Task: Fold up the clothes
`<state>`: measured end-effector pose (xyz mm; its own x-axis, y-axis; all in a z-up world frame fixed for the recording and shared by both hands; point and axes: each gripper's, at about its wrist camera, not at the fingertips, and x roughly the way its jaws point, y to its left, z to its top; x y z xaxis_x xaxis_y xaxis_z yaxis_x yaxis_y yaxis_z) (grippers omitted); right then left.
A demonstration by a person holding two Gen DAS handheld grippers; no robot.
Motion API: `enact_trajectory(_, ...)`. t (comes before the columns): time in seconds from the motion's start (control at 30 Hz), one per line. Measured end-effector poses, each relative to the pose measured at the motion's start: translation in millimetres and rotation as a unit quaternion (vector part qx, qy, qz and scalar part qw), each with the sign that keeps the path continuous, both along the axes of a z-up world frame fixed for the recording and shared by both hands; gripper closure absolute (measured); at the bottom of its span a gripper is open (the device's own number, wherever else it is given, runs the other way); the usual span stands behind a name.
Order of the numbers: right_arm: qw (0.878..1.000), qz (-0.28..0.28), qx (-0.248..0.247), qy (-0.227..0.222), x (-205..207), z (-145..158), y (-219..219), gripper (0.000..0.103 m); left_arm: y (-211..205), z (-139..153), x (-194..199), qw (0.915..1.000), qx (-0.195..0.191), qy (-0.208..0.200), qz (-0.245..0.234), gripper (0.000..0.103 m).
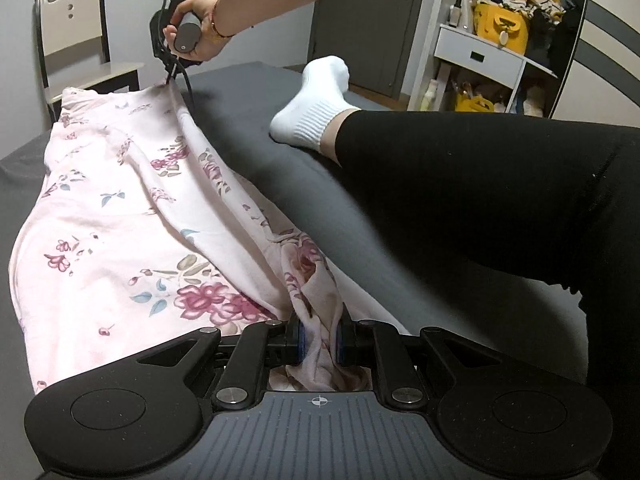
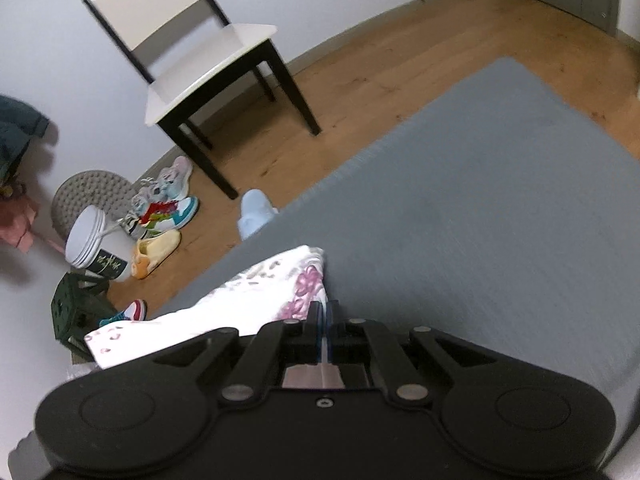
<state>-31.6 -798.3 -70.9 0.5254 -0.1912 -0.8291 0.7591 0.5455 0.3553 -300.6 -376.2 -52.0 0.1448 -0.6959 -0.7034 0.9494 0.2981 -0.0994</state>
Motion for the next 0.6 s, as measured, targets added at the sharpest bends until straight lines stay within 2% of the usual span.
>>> enact_trajectory(0.13,1.0,0.019,-0.009,0.0,5,5,4,0.099,-10,-3,0,1.0,0.006,0.003,0.007,0.09)
enact_trajectory(0.2,1.0,0.024,-0.016,0.01,7,5,8,0.086,-14,-4,2,0.9998,0.005,0.009,0.014,0.09)
enact_trajectory(0.23,0.999,0.027,-0.024,0.009,6,7,11,0.071,-14,-4,3,0.9998,0.003,0.012,0.017,0.09)
enact_trajectory(0.27,0.999,0.028,-0.035,0.002,2,13,13,0.064,-13,-3,4,0.9997,-0.001,0.016,0.019,0.09)
enact_trajectory(0.3,0.999,0.031,-0.044,-0.004,-3,19,14,0.063,-12,-3,6,0.9996,-0.004,0.02,0.021,0.09)
enact_trajectory(0.43,0.996,0.056,-0.07,-0.008,-35,55,12,0.059,-6,2,18,0.9979,-0.027,0.048,0.035,0.09)
enact_trajectory(0.53,0.992,0.08,-0.094,-0.008,-74,88,14,0.044,-1,1,34,0.9922,-0.051,0.103,0.048,0.089)
enact_trajectory(0.6,0.988,0.101,-0.115,-0.007,-105,109,20,0.044,1,1,43,0.989,-0.059,0.123,0.058,0.089)
